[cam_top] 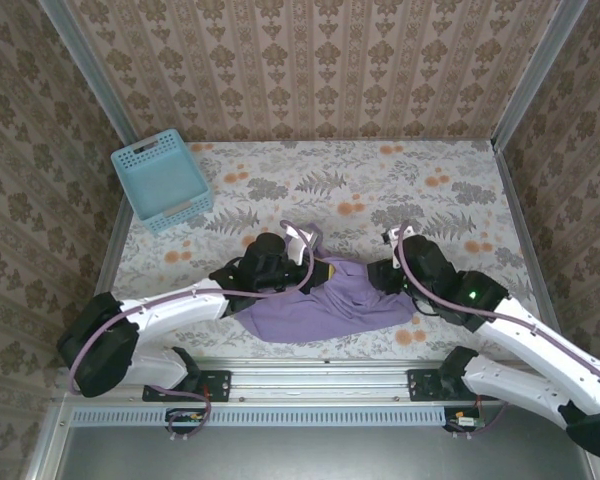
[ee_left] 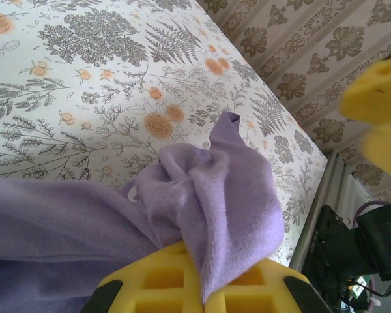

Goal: Fold the inside-out t-shirt

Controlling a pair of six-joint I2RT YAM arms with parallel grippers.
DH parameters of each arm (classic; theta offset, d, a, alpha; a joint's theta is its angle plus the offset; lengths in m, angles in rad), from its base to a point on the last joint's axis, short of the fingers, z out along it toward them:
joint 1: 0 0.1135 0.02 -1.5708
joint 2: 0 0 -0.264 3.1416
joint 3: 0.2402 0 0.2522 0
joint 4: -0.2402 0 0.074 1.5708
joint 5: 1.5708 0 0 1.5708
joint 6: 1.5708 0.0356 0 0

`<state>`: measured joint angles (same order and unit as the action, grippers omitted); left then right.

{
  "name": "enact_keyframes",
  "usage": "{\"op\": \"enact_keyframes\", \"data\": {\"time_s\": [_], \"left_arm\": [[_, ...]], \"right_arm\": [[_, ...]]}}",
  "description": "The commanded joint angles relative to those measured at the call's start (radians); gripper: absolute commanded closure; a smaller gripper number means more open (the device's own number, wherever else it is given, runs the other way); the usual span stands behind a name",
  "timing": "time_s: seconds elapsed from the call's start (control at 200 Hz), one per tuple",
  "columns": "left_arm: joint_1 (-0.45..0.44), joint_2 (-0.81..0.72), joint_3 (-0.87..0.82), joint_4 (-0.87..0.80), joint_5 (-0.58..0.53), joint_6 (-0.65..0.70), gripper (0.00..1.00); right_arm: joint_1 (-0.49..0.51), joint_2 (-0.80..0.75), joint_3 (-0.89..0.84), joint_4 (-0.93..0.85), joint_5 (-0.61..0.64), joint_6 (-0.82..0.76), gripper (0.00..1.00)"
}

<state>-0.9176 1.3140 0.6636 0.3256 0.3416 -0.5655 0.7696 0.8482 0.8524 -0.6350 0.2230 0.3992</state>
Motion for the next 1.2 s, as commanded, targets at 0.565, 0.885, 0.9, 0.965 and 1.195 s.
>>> {"op": "enact_keyframes", "data": {"time_s": [0.565, 0.885, 0.9, 0.965, 1.195], "left_arm": [[-0.031, 0.011, 0.042, 0.011, 0.017, 0.002, 1.0], [-0.026, -0.026, 0.058, -0.172, -0.145, 0.069, 0.85], [-0.026, -0.029, 0.06, -0.185, -0.154, 0.073, 0.83], [-0.031, -0.047, 0.07, -0.232, -0.191, 0.083, 0.79], [-0.135, -0.144, 0.101, -0.332, -0.384, 0.169, 0.64]], "right_arm": [[0.08, 0.22, -0.002, 0.234, -0.047, 0.05, 0.87], [0.048, 0.118, 0.069, 0.112, -0.113, 0.034, 1.0], [0.041, 0.114, 0.072, 0.11, -0.126, 0.036, 1.0], [0.006, 0.105, 0.084, 0.104, -0.195, 0.043, 1.0], [-0.052, 0.129, 0.119, 0.07, -0.316, 0.074, 1.0]]}}
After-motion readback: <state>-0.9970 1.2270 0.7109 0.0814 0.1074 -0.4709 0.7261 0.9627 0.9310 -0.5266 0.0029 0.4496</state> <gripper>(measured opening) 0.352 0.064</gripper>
